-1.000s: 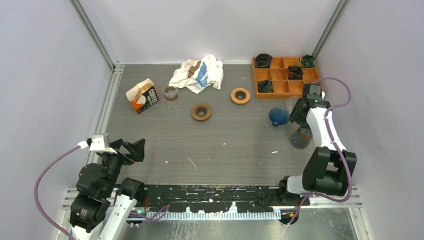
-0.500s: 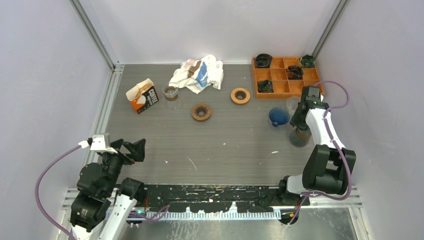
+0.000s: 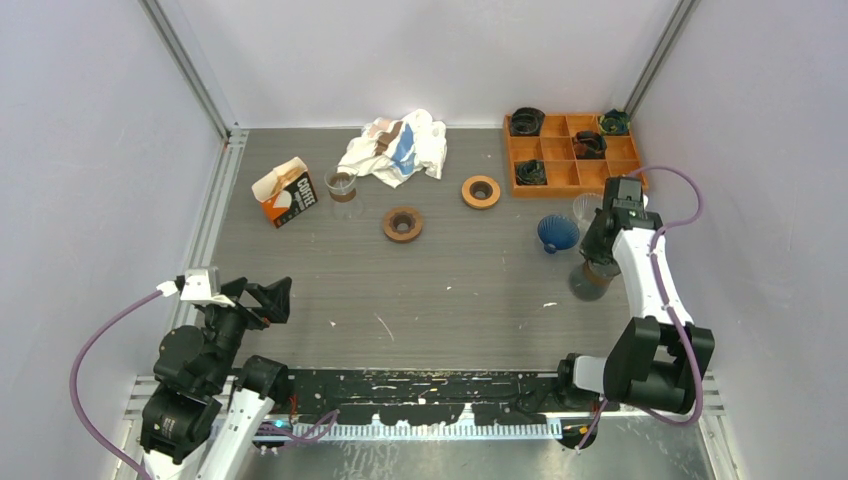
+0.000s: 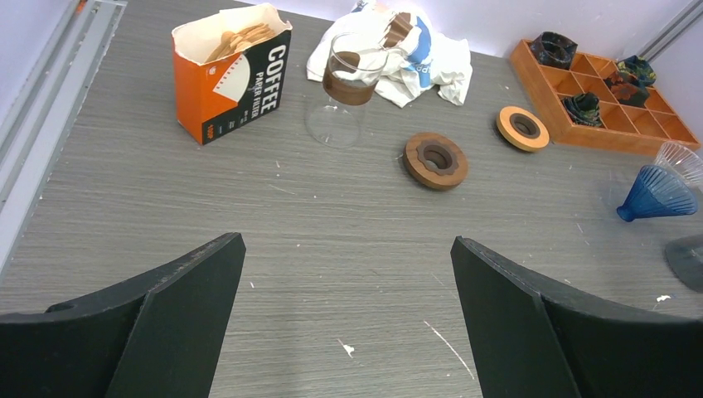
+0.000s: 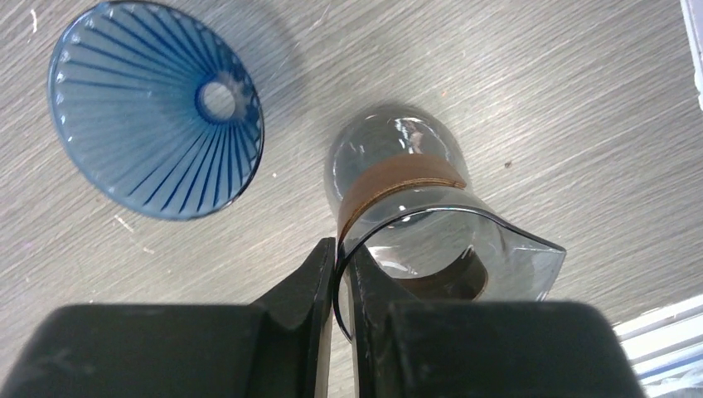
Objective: Place the coffee filter in the dripper
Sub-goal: Pick up the coffee server from the center of the board, then place the coffee server at the center of the board.
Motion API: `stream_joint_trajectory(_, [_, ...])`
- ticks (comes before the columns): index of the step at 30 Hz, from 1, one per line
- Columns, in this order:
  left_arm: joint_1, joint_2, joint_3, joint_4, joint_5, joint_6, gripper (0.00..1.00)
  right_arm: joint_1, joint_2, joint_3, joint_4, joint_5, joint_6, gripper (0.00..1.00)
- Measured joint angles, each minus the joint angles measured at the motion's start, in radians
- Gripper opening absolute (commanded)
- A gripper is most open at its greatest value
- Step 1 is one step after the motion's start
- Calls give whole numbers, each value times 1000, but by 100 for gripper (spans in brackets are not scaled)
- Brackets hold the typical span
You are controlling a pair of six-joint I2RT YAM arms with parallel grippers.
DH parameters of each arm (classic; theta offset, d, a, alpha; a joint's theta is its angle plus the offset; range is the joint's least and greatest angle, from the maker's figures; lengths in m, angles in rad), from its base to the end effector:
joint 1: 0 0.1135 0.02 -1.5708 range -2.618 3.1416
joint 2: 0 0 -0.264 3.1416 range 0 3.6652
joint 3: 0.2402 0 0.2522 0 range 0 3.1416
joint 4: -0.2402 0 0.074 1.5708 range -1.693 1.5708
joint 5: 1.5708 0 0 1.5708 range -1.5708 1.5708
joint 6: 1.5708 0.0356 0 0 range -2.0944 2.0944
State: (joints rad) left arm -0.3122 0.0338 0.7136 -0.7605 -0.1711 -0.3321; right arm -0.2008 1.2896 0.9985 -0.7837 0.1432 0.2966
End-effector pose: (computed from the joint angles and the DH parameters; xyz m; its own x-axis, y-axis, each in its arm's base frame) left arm 0.0187 0.0003 0.3143 -0.1185 -0.2993 -0.9468 0.1084 0.9439 -0.3120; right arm 0.2445 -0.0550 0.2582 -0.7470 0.4473 -0.4918 0.5043 0.8633 0.0191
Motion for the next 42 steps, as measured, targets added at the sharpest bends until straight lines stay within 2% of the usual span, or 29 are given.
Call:
stream_joint_trajectory(3, [0,0,0,0,0,0,99,25,-34,0,-35,-6,17,13])
stream_joint_trajectory(8, [0,0,0,0,3,0,99,146,-80,2,-97,1,62,4])
stream_joint_trajectory(11, [0,0,0,0,6,0,99,253,-84,16,-131,16,104,1])
stream_joint_trajectory(21, [0,0,0,0,7,0,99,635,-47,111,-193,85,286,1])
stream_joint_trajectory(27, [0,0,0,0,8,0,99,824,59,183,-190,157,395,1])
stream_joint_trajectory(34, [0,0,0,0,8,0,99,1025,284,359,-177,226,486,1])
stream_joint_trajectory(42, [0,0,0,0,8,0,99,1125,495,582,-178,254,561,1])
